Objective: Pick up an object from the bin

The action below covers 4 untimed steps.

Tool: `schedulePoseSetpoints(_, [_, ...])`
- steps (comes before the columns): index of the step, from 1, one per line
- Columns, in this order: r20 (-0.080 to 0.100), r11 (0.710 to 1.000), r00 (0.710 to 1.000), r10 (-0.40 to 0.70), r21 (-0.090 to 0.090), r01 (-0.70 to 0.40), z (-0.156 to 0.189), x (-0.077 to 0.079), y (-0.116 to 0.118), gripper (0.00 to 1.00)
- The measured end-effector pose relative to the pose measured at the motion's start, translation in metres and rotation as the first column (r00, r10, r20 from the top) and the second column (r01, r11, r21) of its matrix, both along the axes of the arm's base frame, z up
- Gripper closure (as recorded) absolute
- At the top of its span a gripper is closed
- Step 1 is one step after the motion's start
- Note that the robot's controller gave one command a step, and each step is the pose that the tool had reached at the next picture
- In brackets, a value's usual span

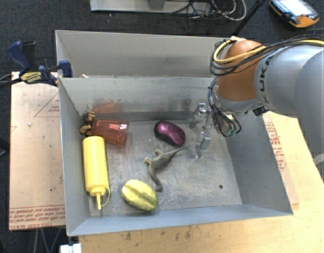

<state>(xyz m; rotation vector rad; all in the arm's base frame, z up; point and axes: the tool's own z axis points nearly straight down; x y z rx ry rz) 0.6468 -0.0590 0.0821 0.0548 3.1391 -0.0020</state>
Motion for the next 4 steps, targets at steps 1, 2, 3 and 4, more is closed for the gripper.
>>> schedulePoseSetpoints(1, [0.001, 1.000, 1.000, -0.018, 0.005, 0.018, 0.001, 0.003, 0.037, 0.00])
schedulePoseSetpoints(2, [0.008, 0.988, 0.988, 0.155, 0.004, -0.155, -0.003, 0.007, 0.083, 1.00])
schedulePoseSetpoints(3, [0.008, 0.988, 0.988, 0.155, 0.004, -0.155, -0.003, 0.007, 0.083, 1.00])
schedulePoseSetpoints(4, [0.000, 0.989, 0.989, 0.148, 0.002, -0.148, 0.133, -0.010, 0.079, 1.00])
